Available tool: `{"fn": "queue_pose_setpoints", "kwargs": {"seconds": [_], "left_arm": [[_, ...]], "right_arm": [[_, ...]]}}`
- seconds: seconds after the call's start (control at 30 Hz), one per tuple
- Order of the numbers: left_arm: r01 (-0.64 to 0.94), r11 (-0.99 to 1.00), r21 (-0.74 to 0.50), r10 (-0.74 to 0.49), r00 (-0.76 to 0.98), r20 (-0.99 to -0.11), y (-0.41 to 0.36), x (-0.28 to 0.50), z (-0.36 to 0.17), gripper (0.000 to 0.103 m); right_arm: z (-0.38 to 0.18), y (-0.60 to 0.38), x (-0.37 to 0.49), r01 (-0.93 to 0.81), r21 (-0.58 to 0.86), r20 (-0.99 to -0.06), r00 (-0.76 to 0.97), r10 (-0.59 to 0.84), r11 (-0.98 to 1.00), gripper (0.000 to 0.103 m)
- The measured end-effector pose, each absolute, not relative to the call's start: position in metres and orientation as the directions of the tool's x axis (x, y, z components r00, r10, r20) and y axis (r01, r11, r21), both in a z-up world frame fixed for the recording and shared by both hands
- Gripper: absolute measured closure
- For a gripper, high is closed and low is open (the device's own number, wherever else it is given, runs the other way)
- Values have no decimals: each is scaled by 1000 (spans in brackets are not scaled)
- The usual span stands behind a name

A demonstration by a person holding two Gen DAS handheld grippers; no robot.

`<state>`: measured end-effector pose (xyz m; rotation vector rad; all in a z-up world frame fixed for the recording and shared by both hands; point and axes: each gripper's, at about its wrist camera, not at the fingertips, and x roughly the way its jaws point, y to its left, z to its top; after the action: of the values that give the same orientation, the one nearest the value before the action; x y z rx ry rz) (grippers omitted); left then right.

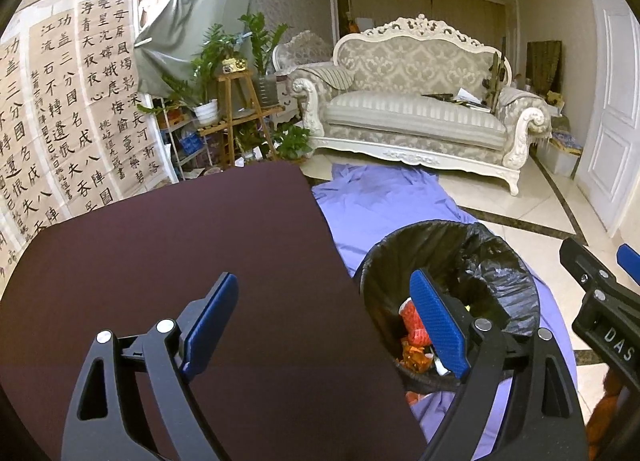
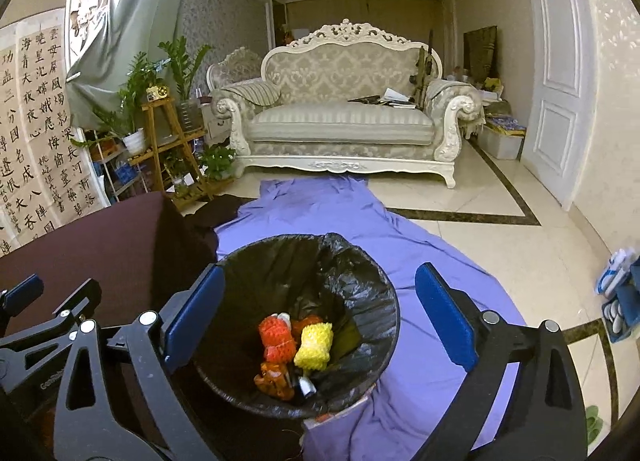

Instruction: Collect trash

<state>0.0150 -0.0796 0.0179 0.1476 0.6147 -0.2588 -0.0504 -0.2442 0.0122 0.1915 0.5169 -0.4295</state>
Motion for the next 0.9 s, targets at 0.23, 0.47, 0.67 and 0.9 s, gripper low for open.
{"fn": "queue_pose_setpoints", "kwargs": {"seconds": [0.23, 0.47, 0.67, 0.9], "left_arm": [[255, 966, 49, -182, 800, -571, -55, -1, 23, 18], [234, 971, 52, -166, 814, -557, -42, -14, 26, 18], [232, 972, 39, -174, 818, -548, -38, -21, 29, 18], [235, 971, 35, -178, 818, -547, -38, -23, 28, 18]], "right_arm": [[26, -218, -76, 423, 46, -486, 801, -349, 905, 9], [34, -196, -88, 390, 23, -473, 816, -333, 921, 9], [36, -190, -93, 384, 17, -467, 819, -332, 923, 9], [38, -191, -95, 390, 22, -464, 820, -336, 921, 9]]}}
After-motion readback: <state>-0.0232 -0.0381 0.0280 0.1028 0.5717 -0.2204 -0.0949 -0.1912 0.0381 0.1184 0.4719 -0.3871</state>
